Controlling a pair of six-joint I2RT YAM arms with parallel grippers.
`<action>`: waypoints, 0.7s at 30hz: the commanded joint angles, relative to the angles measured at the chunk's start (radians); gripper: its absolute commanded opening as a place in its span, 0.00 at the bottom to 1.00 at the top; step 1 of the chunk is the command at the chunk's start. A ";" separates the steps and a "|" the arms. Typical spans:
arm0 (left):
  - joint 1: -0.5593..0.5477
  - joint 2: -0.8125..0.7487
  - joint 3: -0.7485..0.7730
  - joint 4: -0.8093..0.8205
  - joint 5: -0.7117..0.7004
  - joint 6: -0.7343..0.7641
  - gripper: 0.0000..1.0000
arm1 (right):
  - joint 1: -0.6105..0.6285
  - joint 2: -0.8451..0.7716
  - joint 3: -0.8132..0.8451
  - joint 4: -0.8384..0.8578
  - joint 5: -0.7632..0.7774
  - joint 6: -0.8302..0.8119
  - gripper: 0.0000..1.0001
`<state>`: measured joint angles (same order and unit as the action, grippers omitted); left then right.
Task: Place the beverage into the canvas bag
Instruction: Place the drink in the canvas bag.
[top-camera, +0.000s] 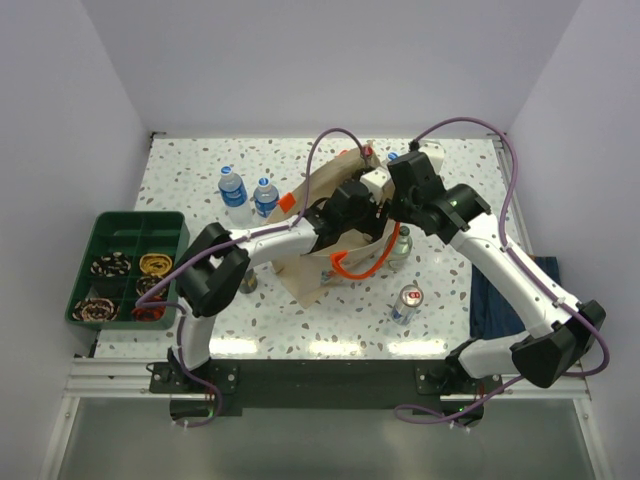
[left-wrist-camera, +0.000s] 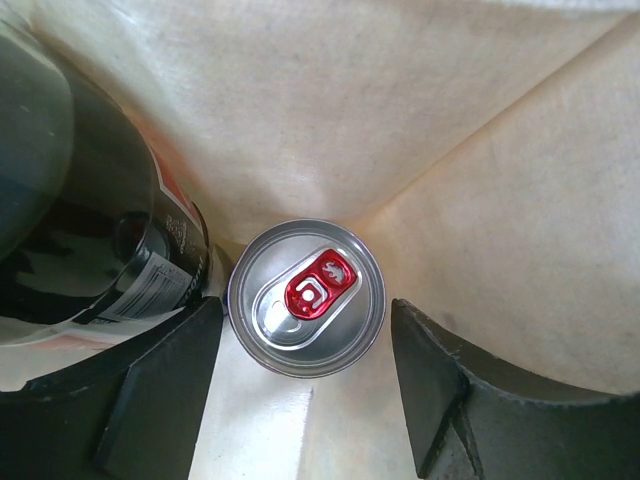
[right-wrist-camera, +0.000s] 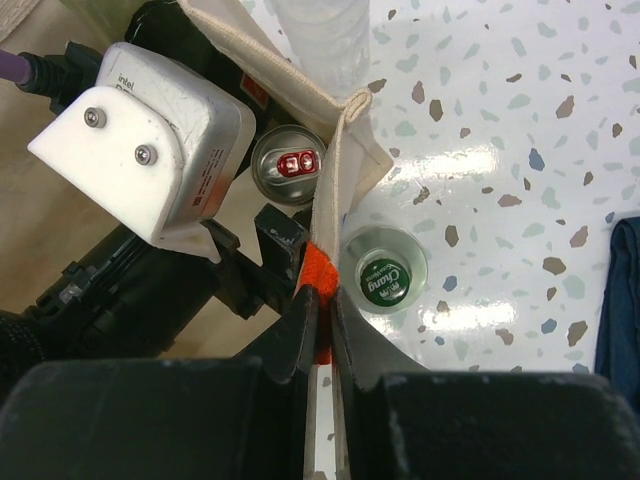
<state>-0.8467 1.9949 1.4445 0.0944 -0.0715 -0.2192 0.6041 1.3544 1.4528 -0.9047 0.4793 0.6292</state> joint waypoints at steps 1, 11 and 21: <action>0.006 -0.047 0.001 0.054 -0.045 0.003 0.75 | 0.002 -0.026 -0.006 0.004 -0.013 0.009 0.06; -0.003 -0.084 -0.006 0.077 -0.031 0.033 0.76 | 0.003 -0.023 -0.008 0.009 -0.015 0.010 0.06; -0.023 -0.113 -0.013 0.079 -0.036 0.066 0.76 | 0.002 -0.026 -0.008 0.015 -0.007 0.020 0.06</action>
<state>-0.8600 1.9499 1.4403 0.0978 -0.0803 -0.1951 0.6041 1.3525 1.4525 -0.9043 0.4793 0.6296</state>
